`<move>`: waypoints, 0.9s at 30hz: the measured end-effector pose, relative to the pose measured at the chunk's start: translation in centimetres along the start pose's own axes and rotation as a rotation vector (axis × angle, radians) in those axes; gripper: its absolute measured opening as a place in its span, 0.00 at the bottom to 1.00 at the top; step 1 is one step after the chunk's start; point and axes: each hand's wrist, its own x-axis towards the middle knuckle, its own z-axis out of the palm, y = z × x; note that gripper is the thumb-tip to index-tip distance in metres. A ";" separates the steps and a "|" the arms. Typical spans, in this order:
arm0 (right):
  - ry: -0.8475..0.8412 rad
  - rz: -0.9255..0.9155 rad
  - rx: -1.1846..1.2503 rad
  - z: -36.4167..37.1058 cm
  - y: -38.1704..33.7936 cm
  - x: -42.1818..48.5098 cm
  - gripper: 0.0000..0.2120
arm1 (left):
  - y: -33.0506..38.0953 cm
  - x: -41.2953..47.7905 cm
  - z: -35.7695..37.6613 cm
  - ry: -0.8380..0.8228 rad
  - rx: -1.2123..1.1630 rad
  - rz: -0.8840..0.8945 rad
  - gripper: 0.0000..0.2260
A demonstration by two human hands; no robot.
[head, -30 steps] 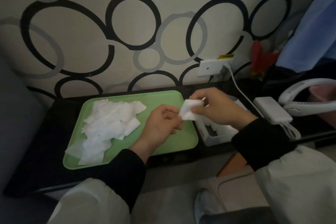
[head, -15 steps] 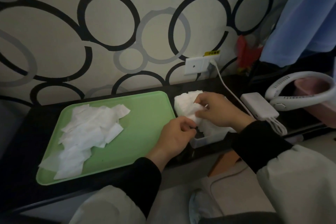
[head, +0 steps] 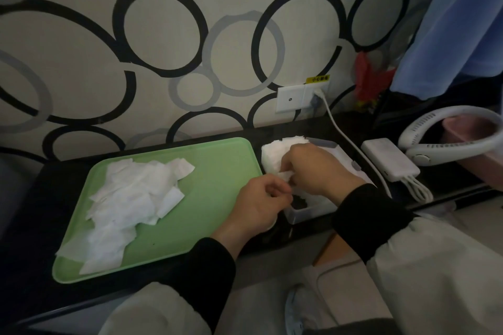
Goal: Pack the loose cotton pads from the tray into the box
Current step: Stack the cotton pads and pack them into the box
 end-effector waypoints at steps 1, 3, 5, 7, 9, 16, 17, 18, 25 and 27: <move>-0.013 0.011 -0.003 -0.1 0.1 0.1 0.10 | 0.1 0.0 -0.2 0.003 -0.008 -0.004 0.05; -0.035 0.024 -0.001 -0.5 0.3 0.2 0.12 | 0.1 -0.1 -0.7 0.020 -0.027 -0.017 0.04; -0.028 0.019 0.015 -0.7 0.5 0.2 0.11 | 0.1 -0.1 -1.3 0.051 -0.039 -0.023 0.04; -0.003 0.008 0.030 -0.3 0.4 0.2 0.10 | 0.2 -0.3 -1.8 0.085 -0.063 -0.032 0.04; 0.018 0.016 0.018 0.3 0.2 0.3 0.11 | 0.1 -0.4 -2.4 0.110 -0.091 -0.041 0.04; 0.083 0.061 -0.064 -0.8 -0.5 0.2 0.14 | -0.3 -1.2 -5.2 0.156 -0.085 -0.066 0.05; 0.103 0.063 -0.056 -1.3 -0.9 0.2 0.14 | -0.3 -1.5 -5.9 0.166 -0.087 -0.069 0.05; 0.123 0.058 -0.024 -1.7 -1.7 0.2 0.13 | -0.4 -1.8 -6.6 0.179 -0.087 -0.071 0.05; 0.055 -0.092 0.387 -0.3 -9.7 1.6 0.04 | -1.4 -3.9 -12.7 0.353 -0.101 -0.121 0.04; -0.006 -0.132 0.429 1.2 -11.9 2.3 0.05 | -2.0 -4.6 -14.7 0.427 -0.055 -0.127 0.05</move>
